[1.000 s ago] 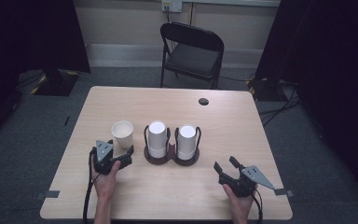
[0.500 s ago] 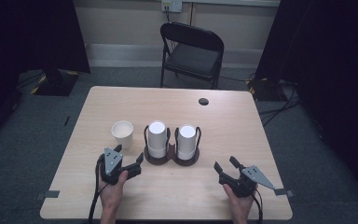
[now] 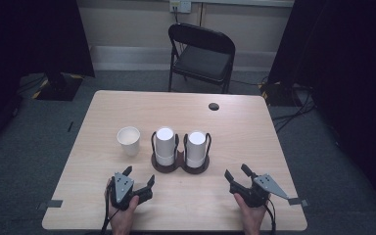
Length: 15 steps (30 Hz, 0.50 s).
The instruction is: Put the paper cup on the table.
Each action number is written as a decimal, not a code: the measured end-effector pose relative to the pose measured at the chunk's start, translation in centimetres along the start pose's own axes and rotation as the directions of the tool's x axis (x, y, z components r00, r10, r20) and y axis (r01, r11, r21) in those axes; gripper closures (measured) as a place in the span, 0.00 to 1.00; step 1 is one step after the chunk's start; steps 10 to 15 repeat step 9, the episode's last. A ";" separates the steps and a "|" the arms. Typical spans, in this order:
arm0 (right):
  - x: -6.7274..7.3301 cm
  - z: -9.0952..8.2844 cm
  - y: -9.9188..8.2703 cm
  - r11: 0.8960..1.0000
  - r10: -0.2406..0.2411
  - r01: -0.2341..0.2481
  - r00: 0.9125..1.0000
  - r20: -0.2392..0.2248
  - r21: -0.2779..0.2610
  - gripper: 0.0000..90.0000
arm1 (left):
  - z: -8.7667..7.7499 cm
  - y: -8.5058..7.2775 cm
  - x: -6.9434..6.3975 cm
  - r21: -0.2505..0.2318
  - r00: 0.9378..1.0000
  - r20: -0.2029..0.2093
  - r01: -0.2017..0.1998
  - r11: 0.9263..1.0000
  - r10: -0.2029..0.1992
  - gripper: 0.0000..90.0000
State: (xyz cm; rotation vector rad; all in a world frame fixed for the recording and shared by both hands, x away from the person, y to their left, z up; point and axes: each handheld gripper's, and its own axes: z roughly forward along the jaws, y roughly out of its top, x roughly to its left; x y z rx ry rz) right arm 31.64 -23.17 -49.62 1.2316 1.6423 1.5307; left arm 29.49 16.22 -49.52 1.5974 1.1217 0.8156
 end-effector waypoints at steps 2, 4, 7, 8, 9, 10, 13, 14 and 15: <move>0.0 0.0 0.0 1.000 0.000 0.000 1.000 0.001 -0.001 0.30 | 0.0 0.0 -0.1 -0.011 1.000 0.000 0.006 1.000 -0.006 0.18; 0.0 0.0 0.0 1.000 -0.004 0.004 1.000 0.002 0.000 0.29 | 0.0 0.0 0.0 -0.010 1.000 -0.019 0.012 1.000 -0.012 0.18; 0.1 0.0 0.0 1.000 -0.008 0.008 1.000 0.007 0.005 0.29 | 0.0 0.0 0.0 -0.008 0.999 -0.035 0.003 1.000 -0.004 0.17; 0.1 0.0 0.0 1.000 -0.011 0.011 1.000 0.009 0.005 0.28 | 0.0 0.0 -0.1 -0.015 0.999 -0.038 -0.002 1.000 0.001 0.17; 0.1 0.0 0.0 1.000 -0.011 0.011 1.000 0.009 0.005 0.28 | 0.0 0.0 -0.1 -0.015 0.999 -0.038 -0.002 1.000 0.001 0.17; 0.1 0.0 0.0 1.000 -0.011 0.011 1.000 0.009 0.005 0.28 | 0.0 0.0 -0.1 -0.015 0.999 -0.038 -0.002 1.000 0.001 0.17; 0.1 0.0 0.0 1.000 -0.011 0.011 1.000 0.009 0.005 0.28 | 0.0 0.0 -0.1 -0.015 0.999 -0.038 -0.002 1.000 0.001 0.17; 0.1 0.0 0.0 1.000 -0.011 0.011 1.000 0.009 0.005 0.28 | 0.0 0.0 -0.1 -0.015 0.999 -0.038 -0.002 1.000 0.001 0.17; 0.1 0.0 0.0 1.000 -0.011 0.011 1.000 0.009 0.005 0.28 | 0.0 0.0 -0.1 -0.015 0.999 -0.038 -0.002 1.000 0.001 0.17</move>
